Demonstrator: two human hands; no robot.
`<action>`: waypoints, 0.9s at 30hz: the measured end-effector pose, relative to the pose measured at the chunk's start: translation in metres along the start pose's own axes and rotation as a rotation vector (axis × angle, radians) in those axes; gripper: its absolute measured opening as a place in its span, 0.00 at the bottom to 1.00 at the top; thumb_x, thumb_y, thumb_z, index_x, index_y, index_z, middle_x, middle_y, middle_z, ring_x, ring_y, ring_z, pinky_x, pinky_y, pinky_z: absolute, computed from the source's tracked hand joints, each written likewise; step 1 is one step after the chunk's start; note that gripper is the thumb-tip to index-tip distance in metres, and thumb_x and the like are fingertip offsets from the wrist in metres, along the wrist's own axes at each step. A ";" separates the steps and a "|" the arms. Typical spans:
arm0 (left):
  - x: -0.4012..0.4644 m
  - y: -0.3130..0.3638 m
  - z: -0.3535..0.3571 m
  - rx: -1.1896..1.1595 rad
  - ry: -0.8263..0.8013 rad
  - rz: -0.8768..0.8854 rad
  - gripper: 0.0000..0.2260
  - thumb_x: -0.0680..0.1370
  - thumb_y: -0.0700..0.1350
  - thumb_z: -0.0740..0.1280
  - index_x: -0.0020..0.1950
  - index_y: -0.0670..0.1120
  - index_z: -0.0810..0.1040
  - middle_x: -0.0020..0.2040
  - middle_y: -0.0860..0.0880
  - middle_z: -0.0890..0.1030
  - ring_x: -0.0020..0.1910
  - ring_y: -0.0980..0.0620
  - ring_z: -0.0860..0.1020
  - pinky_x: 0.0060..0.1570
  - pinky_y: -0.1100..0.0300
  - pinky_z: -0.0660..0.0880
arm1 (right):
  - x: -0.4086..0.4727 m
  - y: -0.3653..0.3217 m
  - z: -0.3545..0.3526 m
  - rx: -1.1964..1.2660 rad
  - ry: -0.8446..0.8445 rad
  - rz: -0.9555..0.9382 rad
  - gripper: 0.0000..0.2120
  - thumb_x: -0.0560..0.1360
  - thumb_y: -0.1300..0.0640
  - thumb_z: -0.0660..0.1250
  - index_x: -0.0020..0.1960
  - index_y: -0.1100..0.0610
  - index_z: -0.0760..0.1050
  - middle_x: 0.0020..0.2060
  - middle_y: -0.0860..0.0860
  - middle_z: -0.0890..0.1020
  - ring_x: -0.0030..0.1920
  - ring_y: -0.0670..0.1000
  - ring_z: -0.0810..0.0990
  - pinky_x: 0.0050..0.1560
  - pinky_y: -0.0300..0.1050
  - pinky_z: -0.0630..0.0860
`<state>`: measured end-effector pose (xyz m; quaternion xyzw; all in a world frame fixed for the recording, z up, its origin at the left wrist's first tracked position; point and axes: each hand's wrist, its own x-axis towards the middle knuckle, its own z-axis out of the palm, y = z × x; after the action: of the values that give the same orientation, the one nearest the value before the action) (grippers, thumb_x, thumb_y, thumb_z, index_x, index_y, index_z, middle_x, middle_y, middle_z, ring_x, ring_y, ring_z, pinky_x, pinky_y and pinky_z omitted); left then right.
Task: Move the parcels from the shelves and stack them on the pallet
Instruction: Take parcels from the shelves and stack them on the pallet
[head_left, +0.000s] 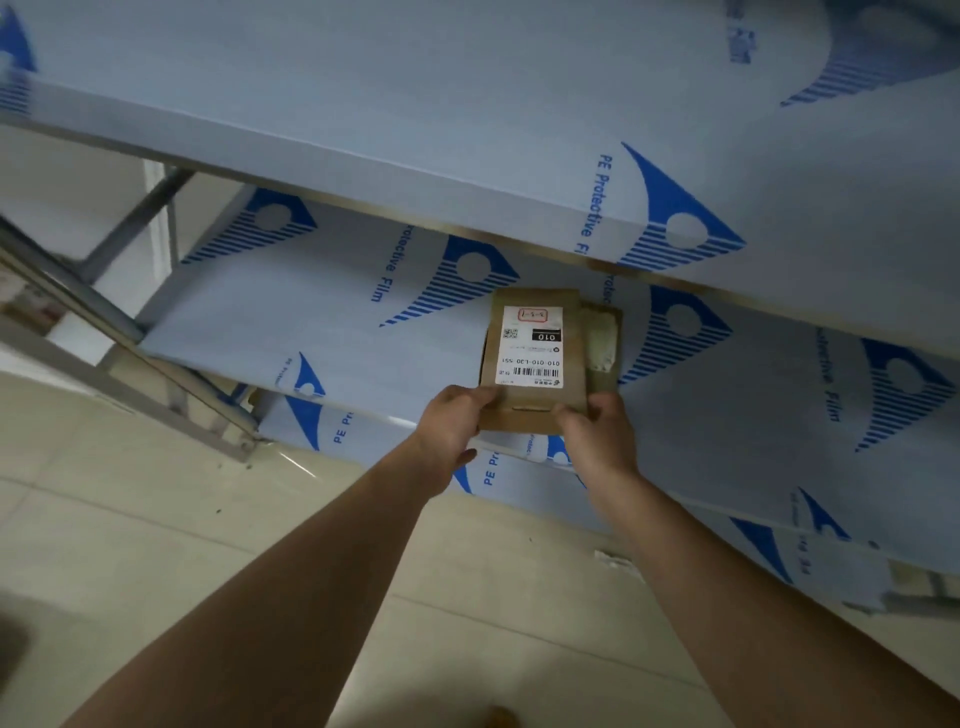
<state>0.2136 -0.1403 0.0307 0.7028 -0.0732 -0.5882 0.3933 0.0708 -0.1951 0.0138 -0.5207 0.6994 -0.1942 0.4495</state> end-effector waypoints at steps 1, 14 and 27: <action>-0.005 -0.001 -0.010 -0.035 0.022 -0.004 0.15 0.80 0.53 0.66 0.63 0.47 0.72 0.62 0.46 0.76 0.61 0.46 0.75 0.61 0.49 0.75 | -0.007 -0.007 0.004 0.041 -0.027 -0.003 0.08 0.74 0.55 0.68 0.50 0.53 0.71 0.50 0.52 0.78 0.50 0.54 0.78 0.44 0.44 0.75; -0.123 -0.024 -0.228 -0.438 0.300 -0.024 0.13 0.80 0.49 0.66 0.60 0.43 0.76 0.51 0.44 0.81 0.41 0.46 0.80 0.39 0.56 0.80 | -0.155 -0.129 0.130 -0.019 -0.612 0.013 0.11 0.76 0.66 0.65 0.54 0.54 0.69 0.55 0.55 0.79 0.56 0.54 0.79 0.57 0.51 0.78; -0.344 -0.124 -0.551 -0.638 0.531 0.026 0.13 0.80 0.53 0.67 0.60 0.47 0.80 0.52 0.47 0.85 0.50 0.47 0.82 0.41 0.58 0.78 | -0.457 -0.226 0.350 -0.304 -1.135 -0.073 0.15 0.76 0.69 0.64 0.56 0.51 0.72 0.44 0.52 0.81 0.43 0.51 0.79 0.44 0.44 0.76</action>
<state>0.5541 0.3953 0.2152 0.6721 0.2079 -0.3748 0.6038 0.5117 0.2001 0.1937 -0.6256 0.3510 0.2020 0.6668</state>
